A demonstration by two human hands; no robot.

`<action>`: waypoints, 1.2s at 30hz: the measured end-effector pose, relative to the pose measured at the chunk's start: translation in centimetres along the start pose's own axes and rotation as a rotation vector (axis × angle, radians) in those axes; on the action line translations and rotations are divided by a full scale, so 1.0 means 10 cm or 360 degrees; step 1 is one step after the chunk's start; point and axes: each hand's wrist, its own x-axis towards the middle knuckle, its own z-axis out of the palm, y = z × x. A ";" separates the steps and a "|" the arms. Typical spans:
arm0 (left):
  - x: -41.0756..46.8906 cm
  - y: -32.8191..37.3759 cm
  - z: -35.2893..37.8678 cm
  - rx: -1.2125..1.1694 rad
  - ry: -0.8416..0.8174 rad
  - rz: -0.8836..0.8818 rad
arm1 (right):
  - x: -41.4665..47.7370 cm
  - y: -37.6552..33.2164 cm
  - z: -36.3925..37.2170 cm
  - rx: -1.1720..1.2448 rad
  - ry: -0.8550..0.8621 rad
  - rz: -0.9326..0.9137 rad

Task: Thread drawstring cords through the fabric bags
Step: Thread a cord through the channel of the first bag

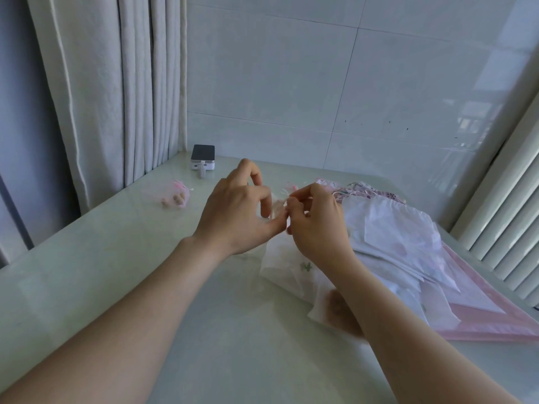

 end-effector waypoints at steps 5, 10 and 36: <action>0.00 -0.03 0.07 -0.0040 -0.0066 -0.0096 | 0.01 0.00 -0.04 0.0017 -0.0029 0.0016; 0.03 -0.07 0.07 -0.0202 -0.0127 -0.0087 | 0.05 0.04 -0.04 -0.0103 -0.0017 -0.0049; -0.05 -0.17 -0.01 -0.0171 -0.0146 -0.0254 | 0.00 -0.09 -0.16 0.0382 0.0037 -0.0327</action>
